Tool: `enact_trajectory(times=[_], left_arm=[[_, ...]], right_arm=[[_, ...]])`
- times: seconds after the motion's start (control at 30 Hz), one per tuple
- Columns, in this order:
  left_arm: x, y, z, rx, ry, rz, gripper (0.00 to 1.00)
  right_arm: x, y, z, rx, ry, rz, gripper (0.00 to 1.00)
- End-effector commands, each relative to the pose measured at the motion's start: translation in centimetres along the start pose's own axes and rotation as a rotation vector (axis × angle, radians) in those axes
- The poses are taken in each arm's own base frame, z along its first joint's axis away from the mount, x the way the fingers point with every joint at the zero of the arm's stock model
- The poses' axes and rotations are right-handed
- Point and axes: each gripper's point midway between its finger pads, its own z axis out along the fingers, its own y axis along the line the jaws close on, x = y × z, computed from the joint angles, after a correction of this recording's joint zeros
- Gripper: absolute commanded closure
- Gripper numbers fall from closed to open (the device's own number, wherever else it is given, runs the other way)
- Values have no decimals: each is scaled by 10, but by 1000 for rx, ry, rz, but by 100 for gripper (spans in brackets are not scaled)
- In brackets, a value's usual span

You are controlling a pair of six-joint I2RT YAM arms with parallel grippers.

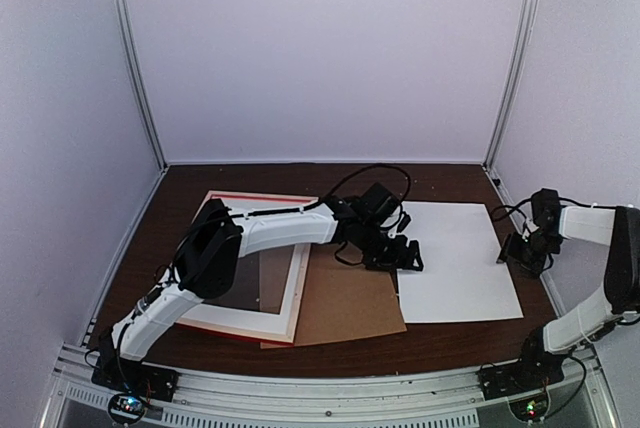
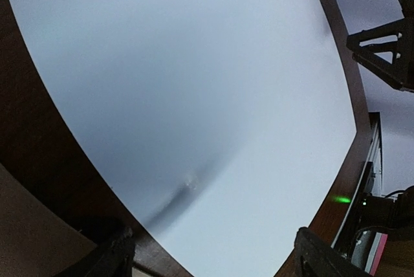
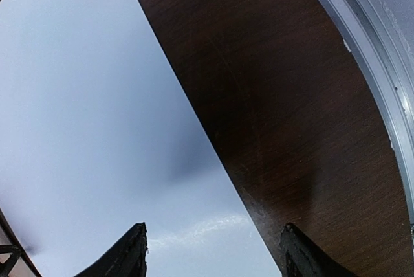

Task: Put the photo into the frame
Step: Pick up the photo from the center of the board.

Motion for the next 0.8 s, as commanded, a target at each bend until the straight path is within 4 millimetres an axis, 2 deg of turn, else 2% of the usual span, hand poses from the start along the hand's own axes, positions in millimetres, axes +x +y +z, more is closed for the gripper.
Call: enact_trajectory(times=[0.0, 0.4, 0.77], left_arm=[[7, 23, 7, -110, 10, -69, 15], [24, 31, 34, -75, 59, -160, 18], [20, 11, 43, 75, 48, -184, 23]], right_arm=[[1, 0, 3, -19, 9, -9, 30], [18, 14, 20, -127, 84, 10, 34], [31, 31, 26, -255, 122, 57, 37]])
